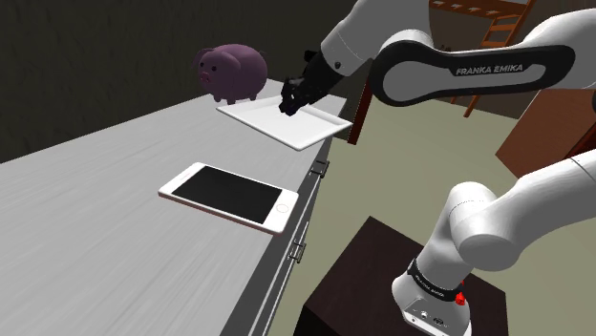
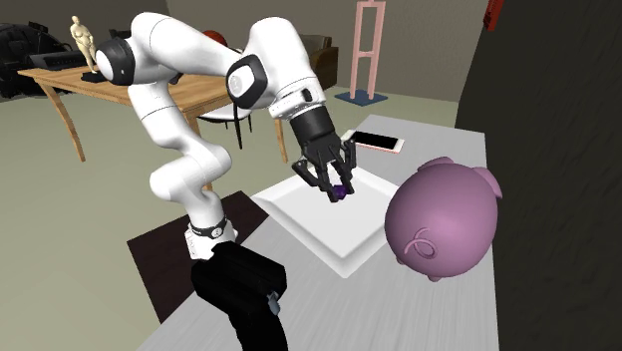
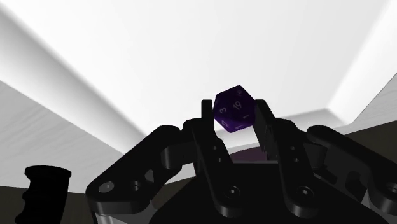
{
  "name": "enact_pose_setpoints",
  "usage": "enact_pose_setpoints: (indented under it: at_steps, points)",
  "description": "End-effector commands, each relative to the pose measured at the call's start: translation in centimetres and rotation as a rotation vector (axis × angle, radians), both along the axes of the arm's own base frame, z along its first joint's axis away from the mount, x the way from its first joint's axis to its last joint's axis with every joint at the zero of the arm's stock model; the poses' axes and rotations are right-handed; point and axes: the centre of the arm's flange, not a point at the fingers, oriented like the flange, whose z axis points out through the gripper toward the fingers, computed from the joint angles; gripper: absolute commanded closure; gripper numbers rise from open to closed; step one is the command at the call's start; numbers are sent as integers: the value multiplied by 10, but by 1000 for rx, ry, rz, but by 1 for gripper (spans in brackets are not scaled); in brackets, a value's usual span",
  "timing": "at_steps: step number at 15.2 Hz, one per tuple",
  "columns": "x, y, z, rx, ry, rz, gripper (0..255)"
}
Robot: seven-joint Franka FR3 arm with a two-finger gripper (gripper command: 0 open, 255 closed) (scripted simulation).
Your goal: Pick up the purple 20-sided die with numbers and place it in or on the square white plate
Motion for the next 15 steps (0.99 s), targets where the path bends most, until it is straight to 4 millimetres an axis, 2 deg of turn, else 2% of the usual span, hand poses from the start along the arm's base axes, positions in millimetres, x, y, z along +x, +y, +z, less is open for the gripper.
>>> enact_pose_setpoints:
  at_steps: [1,6,7,12,15]
  points:
    - [0,0,-3,0,0,0,255]
    - [0,0,-2,0,0,0,255]
    - [0,0,-2,0,0,0,0]
    - [0,0,-2,0,0,0,0]
    - [-23,1,29,0,0,0,0]
